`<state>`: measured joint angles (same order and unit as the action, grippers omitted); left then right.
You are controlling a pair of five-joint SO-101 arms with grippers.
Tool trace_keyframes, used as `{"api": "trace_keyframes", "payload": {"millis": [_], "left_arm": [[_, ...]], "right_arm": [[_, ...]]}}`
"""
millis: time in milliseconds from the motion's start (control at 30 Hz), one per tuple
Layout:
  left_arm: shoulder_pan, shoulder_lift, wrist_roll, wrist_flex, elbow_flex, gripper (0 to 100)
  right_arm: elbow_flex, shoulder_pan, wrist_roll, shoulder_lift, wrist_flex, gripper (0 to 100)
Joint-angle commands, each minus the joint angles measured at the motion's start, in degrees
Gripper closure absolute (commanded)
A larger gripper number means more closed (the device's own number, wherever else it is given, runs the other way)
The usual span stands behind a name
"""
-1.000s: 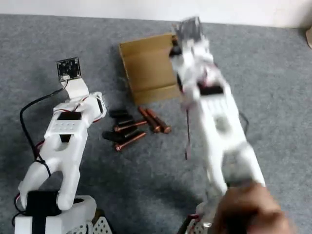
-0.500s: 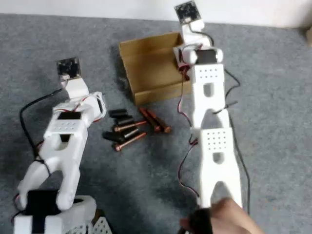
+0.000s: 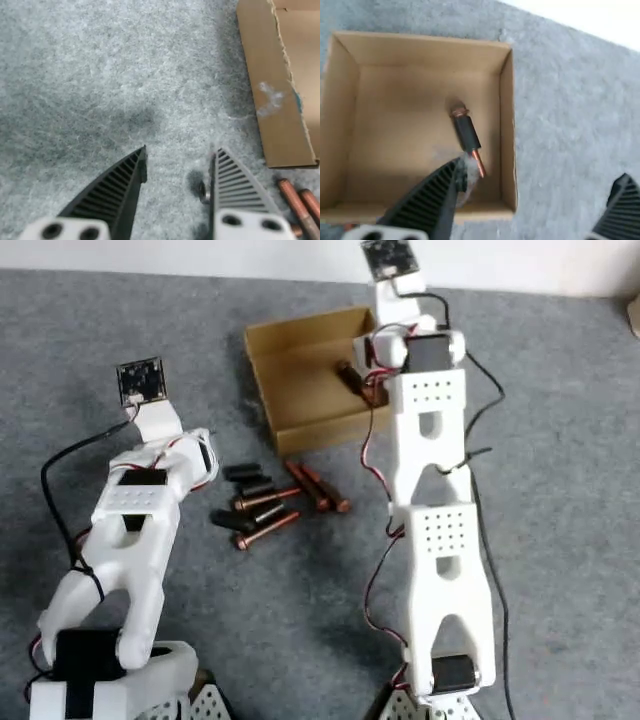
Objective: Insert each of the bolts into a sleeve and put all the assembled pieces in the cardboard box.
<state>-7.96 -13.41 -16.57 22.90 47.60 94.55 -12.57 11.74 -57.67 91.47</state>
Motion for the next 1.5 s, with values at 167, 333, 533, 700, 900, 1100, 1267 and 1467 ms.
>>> {"api": "trace_keyframes", "payload": {"millis": [167,333,533,700,900,1100,1267,1467], "left_arm": [[-0.5,0.0,-0.1,0.3,-2.9,80],[-0.5,0.0,-0.1,0.3,-2.6,80],[-0.2,-0.2,2.4,0.7,-2.6,80],[2.1,-0.2,4.7,0.5,-2.6,80],[2.1,-0.2,4.7,0.5,-2.7,80],[2.0,-0.3,4.7,0.4,-2.7,80],[2.1,-0.1,4.6,0.4,-2.9,80],[2.2,-0.1,4.7,0.3,-2.8,80]], "right_arm": [[6.5,-3.6,-1.6,20.4,9.7,60.6],[2.1,-4.9,-1.6,30.9,9.8,60.6],[-22.8,-7.7,-1.6,50.6,9.8,60.6],[-56.3,-13.9,-1.7,71.3,9.4,60.6],[-100.7,-21.1,-1.1,91.4,-4.4,60.6],[-135.7,-21.3,0.8,102.5,-25.0,60.6],[-145.2,-23.6,3.9,102.8,-33.2,60.6],[-147.9,-27.9,4.0,102.7,-42.7,60.6]]}}
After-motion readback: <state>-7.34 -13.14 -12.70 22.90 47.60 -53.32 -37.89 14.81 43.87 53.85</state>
